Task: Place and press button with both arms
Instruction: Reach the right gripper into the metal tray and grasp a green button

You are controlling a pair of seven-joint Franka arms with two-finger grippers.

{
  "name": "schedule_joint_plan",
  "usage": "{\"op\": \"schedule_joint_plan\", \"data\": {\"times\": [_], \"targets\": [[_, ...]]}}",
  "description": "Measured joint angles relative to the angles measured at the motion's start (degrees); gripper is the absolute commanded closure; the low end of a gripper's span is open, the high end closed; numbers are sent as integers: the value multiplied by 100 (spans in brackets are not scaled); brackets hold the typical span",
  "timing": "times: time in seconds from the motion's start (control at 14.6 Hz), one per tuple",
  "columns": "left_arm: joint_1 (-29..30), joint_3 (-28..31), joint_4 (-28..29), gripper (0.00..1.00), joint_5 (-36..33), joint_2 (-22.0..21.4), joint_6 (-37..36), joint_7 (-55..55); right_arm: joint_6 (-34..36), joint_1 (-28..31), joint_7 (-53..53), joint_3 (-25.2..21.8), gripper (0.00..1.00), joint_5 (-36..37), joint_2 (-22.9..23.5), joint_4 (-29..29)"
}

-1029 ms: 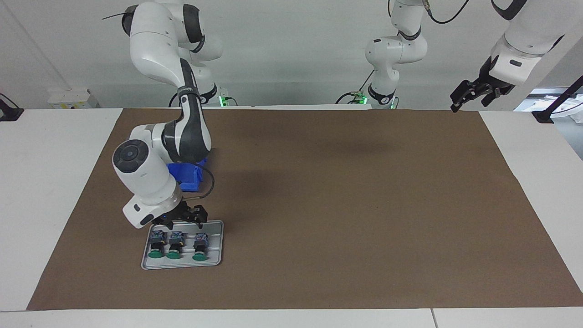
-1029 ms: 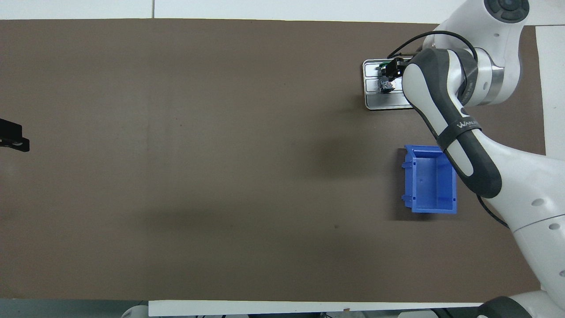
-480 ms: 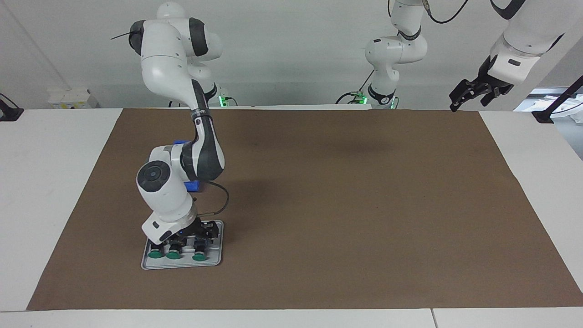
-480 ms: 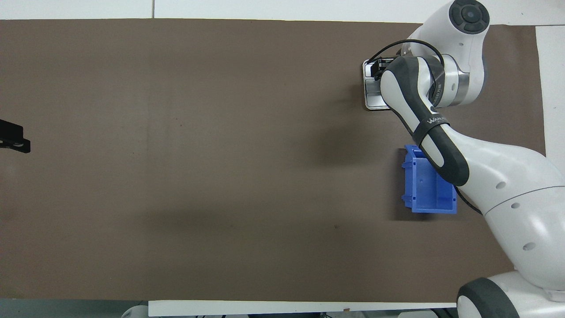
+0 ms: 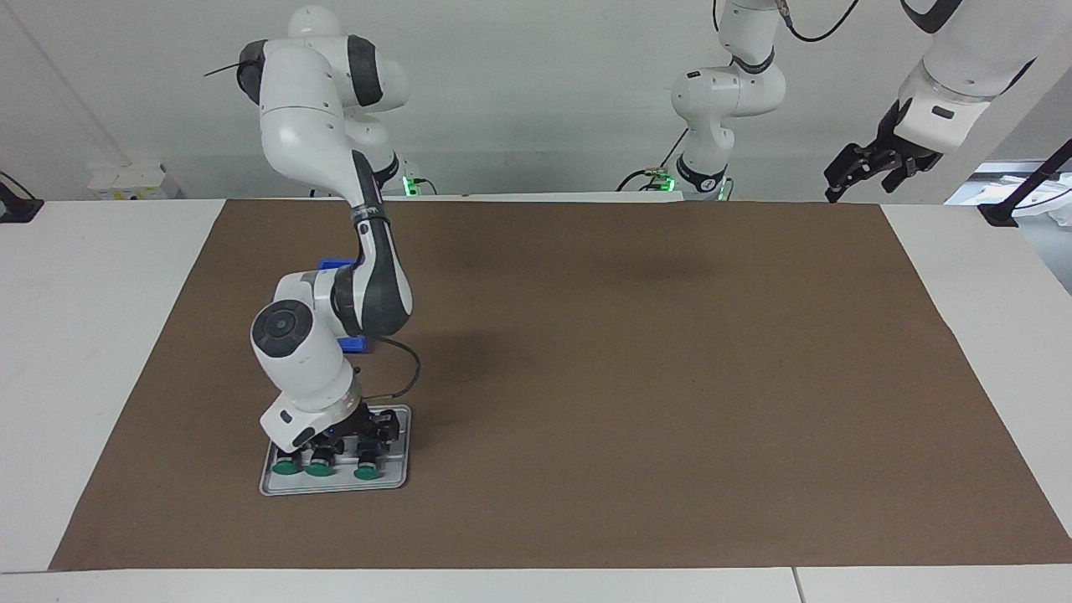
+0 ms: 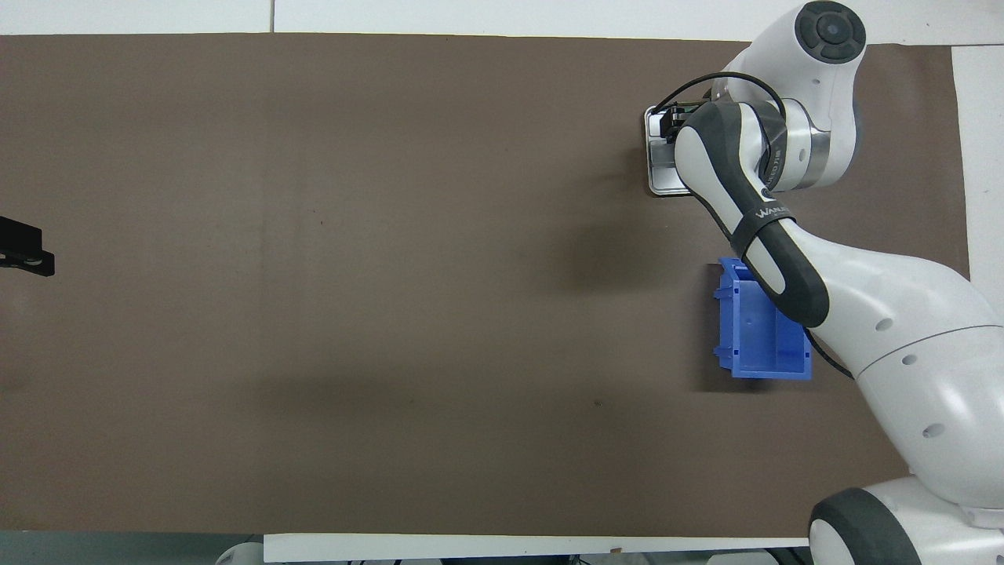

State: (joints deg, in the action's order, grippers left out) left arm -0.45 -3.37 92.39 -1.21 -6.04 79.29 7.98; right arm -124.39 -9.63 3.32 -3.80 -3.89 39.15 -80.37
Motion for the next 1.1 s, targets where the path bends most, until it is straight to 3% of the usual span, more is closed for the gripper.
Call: {"op": "schedule_joint_plan", "data": {"times": [0.34, 0.41, 0.82, 1.1], "targets": [[-1, -2, 9, 0, 0, -6, 0, 0, -55, -7, -47, 3, 83, 0, 50, 5], [-2, -4, 12, 0, 0, -9, 0, 0, -56, -13, -50, 4, 99, 0, 49, 11], [-3, -10, 16, 0, 0, -18, 0, 1, 129, -96, -72, 8, 100, 393, -18, 115], [-5, -17, 16, 0, 0, -20, 0, 1, 1286, -221, 627, 77, 100, 373, -695, 192]]}}
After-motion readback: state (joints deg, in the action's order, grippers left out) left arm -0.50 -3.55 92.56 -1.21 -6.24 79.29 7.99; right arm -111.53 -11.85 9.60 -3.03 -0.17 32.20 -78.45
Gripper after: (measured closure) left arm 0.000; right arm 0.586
